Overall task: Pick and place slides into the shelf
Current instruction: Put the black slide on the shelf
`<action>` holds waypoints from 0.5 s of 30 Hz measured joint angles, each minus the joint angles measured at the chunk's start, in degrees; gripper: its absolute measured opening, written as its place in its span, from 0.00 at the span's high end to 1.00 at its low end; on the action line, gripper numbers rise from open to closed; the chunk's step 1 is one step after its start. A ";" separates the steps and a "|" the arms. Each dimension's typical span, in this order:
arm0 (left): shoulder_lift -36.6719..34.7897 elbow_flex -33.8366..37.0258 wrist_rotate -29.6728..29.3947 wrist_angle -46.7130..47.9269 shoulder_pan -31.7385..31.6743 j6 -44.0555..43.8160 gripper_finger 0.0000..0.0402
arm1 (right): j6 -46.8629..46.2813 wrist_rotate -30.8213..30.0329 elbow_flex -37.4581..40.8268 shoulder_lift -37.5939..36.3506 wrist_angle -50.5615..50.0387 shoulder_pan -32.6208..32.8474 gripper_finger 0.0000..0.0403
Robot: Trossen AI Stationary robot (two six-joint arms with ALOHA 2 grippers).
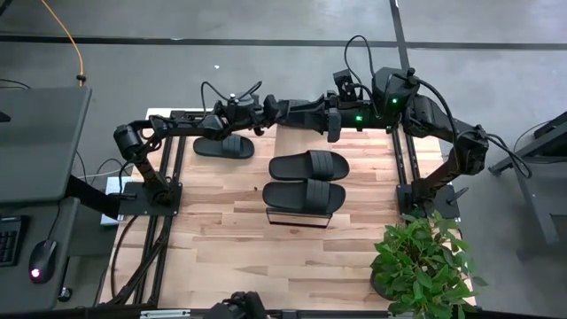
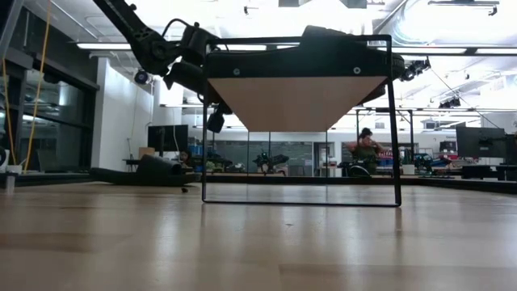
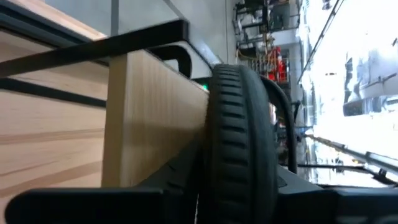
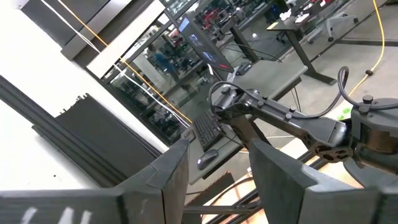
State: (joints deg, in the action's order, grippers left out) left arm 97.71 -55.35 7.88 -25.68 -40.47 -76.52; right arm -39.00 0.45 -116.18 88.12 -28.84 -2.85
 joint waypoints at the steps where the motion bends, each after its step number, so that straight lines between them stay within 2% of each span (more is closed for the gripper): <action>1: 0.00 0.00 0.47 0.29 0.00 0.30 0.81 | 0.00 0.00 0.00 0.00 0.00 0.00 0.61; 5: 0.00 -0.02 2.25 0.99 0.00 2.73 0.73 | 0.00 0.00 0.00 0.00 0.00 0.00 0.61; 15: -0.16 -0.18 3.88 3.83 -0.02 4.31 0.36 | 0.00 0.00 0.00 0.00 0.00 0.00 0.61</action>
State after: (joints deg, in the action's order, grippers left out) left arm 97.55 -55.54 11.77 -21.85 -40.49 -72.22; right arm -39.00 0.45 -116.18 88.12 -28.84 -2.85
